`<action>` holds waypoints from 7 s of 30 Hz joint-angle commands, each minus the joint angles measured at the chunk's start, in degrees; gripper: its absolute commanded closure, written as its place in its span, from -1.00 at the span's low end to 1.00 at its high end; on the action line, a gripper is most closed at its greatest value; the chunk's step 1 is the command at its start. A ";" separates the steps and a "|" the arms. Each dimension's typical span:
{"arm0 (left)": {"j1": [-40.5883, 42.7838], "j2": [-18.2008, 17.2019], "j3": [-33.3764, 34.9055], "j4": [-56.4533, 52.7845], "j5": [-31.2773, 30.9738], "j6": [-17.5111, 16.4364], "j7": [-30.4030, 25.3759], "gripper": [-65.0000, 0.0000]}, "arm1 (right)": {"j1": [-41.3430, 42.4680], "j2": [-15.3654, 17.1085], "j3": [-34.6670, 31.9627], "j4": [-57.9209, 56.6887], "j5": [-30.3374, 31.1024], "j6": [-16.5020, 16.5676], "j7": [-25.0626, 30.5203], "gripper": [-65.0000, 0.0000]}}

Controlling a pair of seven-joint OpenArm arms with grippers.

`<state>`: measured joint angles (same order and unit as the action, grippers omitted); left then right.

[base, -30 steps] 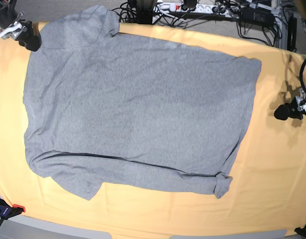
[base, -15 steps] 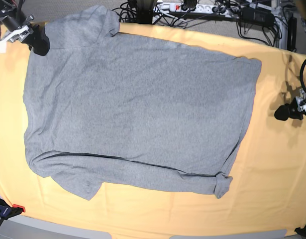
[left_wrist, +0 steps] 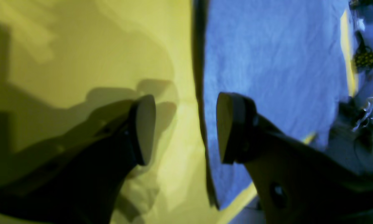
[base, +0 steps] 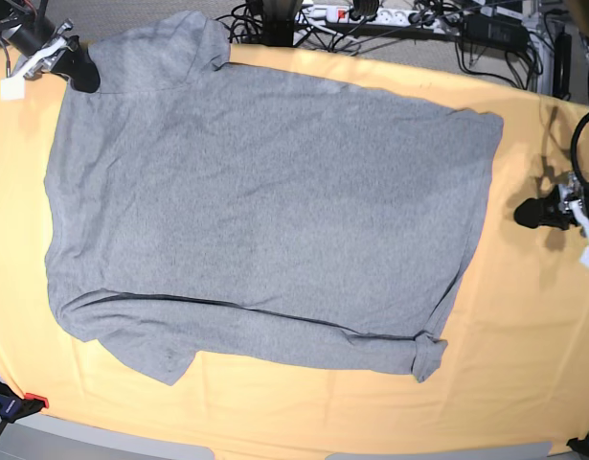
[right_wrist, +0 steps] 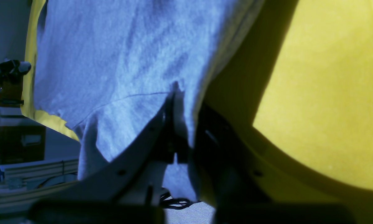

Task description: Layout the t-shirt on the table in an organized manner, then fold the t-shirt properly

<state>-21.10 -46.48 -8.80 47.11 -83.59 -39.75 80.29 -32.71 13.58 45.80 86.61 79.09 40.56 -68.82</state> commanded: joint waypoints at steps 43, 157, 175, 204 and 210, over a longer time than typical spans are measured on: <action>28.72 -0.66 1.53 32.35 -1.41 -0.25 -0.29 0.02 | 0.33 0.87 0.00 0.17 0.39 -0.56 -1.84 1.00; 24.35 9.14 -13.25 46.95 11.17 -0.25 -17.73 1.00 | 11.52 6.27 -4.26 18.99 -24.28 -0.56 8.70 1.00; 20.55 9.18 -13.25 39.39 10.93 -0.25 -17.73 1.00 | 14.78 6.25 -4.17 18.99 -34.47 -1.55 18.10 1.00; 15.28 10.54 -13.40 39.39 20.81 0.79 -23.28 -0.38 | 20.31 7.34 -0.09 18.99 -30.38 -5.33 12.76 -0.18; 15.56 10.12 -13.40 39.39 20.76 0.79 -21.84 -0.38 | 13.46 6.54 3.39 18.99 -15.78 -1.90 5.09 -0.18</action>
<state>-4.58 -35.24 -21.56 85.78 -61.54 -38.85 59.77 -19.35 19.16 48.80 104.68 62.04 38.50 -64.66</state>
